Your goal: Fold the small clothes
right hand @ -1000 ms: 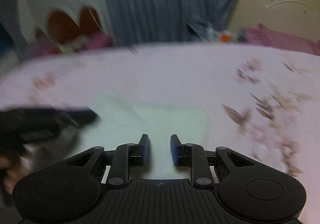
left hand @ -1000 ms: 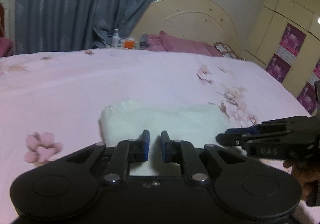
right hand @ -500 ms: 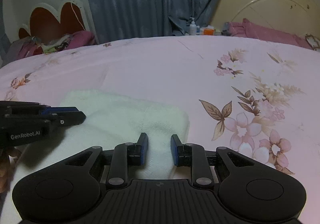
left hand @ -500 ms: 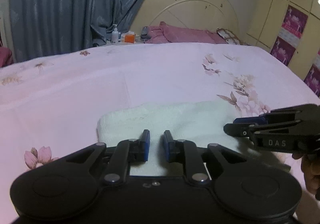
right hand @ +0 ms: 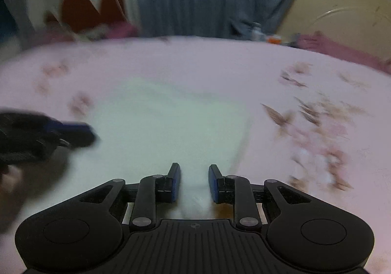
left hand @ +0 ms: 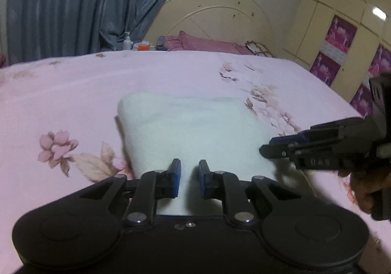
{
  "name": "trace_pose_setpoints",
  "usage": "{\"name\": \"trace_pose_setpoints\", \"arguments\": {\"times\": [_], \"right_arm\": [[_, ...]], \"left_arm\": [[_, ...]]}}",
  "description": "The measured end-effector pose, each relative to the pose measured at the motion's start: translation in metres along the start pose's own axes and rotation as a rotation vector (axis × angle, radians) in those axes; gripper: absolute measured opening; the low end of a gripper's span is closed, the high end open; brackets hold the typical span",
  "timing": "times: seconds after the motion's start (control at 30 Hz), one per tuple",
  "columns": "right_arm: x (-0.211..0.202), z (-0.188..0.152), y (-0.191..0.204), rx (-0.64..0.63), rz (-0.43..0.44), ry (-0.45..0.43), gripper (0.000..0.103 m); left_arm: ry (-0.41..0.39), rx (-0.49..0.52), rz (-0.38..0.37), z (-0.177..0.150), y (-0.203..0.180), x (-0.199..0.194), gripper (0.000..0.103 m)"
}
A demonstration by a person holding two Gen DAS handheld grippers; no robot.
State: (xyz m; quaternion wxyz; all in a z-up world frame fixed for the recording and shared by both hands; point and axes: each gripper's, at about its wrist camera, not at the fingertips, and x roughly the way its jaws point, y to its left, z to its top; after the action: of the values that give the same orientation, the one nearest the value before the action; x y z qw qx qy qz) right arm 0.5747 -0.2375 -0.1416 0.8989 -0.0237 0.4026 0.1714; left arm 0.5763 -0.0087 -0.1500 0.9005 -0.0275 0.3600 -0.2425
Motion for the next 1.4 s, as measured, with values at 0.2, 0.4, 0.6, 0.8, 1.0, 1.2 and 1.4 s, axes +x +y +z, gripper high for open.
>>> {"name": "trace_pose_setpoints", "arguments": {"times": [0.2, 0.4, 0.6, 0.8, 1.0, 1.2, 1.4], "right_arm": [[-0.013, 0.003, -0.010, 0.092, 0.003, -0.005, 0.024], [-0.066, -0.028, -0.013, 0.165, 0.127, -0.022, 0.024], [-0.077, -0.073, 0.001, 0.237, 0.221, 0.062, 0.024], [-0.062, -0.075, 0.006, 0.259, 0.239, 0.083, 0.024], [-0.070, -0.079, -0.005, 0.291, 0.244, 0.081, 0.024], [-0.059, -0.078, -0.002, 0.276, 0.289, 0.086, 0.023], [-0.077, -0.073, 0.001, 0.161, 0.212, 0.108, 0.004]], "left_arm": [[-0.005, -0.003, -0.026, 0.003, -0.009, -0.009, 0.014], [-0.045, -0.049, -0.018, -0.034, -0.011, -0.059, 0.014], [0.014, -0.117, 0.010, -0.067, -0.005, -0.069, 0.014], [0.048, -0.096, 0.041, -0.068, -0.011, -0.057, 0.014], [0.054, -0.102, 0.048, -0.075, -0.012, -0.063, 0.014], [0.060, -0.101, 0.066, -0.074, -0.017, -0.060, 0.014], [0.090, -0.070, 0.036, -0.071, -0.030, -0.061, 0.015]]}}
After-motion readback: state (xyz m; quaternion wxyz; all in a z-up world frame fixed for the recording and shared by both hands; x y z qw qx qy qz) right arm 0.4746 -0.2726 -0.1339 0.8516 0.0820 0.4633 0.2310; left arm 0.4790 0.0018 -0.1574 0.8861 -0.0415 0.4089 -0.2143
